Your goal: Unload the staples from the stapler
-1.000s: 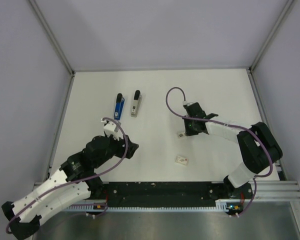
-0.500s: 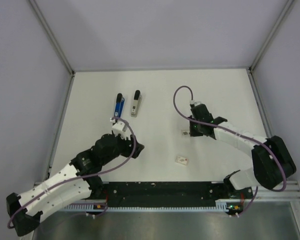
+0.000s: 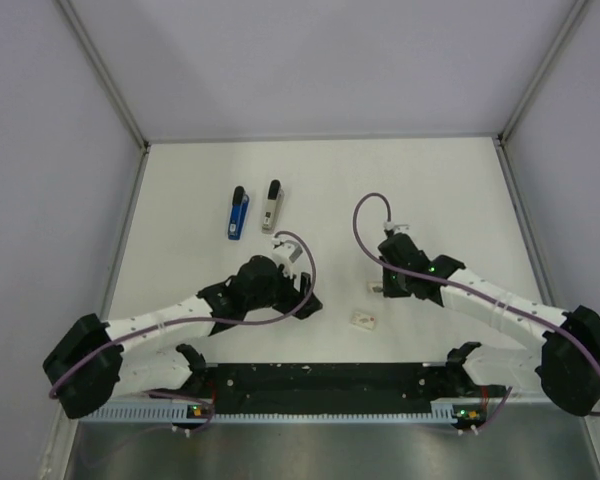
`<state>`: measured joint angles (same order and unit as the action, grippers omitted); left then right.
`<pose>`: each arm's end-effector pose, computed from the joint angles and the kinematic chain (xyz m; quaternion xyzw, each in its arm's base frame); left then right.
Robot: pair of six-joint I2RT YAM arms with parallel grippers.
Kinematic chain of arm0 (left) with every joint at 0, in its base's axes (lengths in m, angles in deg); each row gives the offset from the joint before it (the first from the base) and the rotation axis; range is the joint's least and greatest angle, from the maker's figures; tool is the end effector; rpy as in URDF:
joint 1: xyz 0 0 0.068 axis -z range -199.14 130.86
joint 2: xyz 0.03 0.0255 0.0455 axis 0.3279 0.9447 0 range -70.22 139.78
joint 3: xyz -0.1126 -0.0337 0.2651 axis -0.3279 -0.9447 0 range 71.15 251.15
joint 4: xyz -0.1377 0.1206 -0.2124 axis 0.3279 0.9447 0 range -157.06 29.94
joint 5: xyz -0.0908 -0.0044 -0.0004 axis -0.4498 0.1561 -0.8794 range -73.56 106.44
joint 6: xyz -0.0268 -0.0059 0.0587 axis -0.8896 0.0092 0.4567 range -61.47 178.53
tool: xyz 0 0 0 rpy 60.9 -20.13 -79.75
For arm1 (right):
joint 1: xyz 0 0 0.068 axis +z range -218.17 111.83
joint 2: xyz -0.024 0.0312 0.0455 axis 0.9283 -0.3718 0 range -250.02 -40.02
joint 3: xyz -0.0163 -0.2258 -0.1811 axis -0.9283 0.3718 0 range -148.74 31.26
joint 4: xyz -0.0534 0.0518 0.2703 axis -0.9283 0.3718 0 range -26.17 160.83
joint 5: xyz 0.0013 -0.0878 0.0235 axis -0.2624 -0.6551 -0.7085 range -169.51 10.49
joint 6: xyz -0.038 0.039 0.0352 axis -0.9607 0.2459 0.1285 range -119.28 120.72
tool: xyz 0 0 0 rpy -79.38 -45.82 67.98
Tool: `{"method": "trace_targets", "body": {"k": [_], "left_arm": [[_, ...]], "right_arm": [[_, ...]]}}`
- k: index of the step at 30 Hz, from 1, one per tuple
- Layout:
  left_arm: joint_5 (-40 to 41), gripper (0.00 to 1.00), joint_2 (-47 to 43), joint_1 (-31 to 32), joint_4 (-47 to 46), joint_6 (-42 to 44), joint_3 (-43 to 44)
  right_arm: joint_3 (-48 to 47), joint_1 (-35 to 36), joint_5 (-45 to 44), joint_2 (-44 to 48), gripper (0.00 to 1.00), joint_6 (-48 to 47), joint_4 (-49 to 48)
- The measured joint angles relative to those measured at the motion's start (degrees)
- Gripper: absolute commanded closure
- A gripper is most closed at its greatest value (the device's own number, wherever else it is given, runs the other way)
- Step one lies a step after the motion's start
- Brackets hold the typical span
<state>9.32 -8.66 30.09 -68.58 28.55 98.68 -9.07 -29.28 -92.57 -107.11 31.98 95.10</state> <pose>0.1545 -0.1888 0.1959 0.1758 0.8578 -0.3479 0.3351 0.1935 0.1415 0.2026 -0.0323 0.9551 0.0678 0.2867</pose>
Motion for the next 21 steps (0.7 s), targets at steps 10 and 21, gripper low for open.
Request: {"method": "trace_targets", "body": {"k": [10, 21], "left_arm": [[-10.9, 0.24, 17.5, 1.4, -17.3, -2.3, 1.2], [-19.0, 0.33, 33.7, 2.6, -29.5, -5.3, 7.0]], "right_arm": [[2.5, 3.9, -3.3, 3.3, 1.0, 6.6, 6.4], [2.5, 4.1, -5.2, 6.7, 1.0, 8.9, 10.4]]}}
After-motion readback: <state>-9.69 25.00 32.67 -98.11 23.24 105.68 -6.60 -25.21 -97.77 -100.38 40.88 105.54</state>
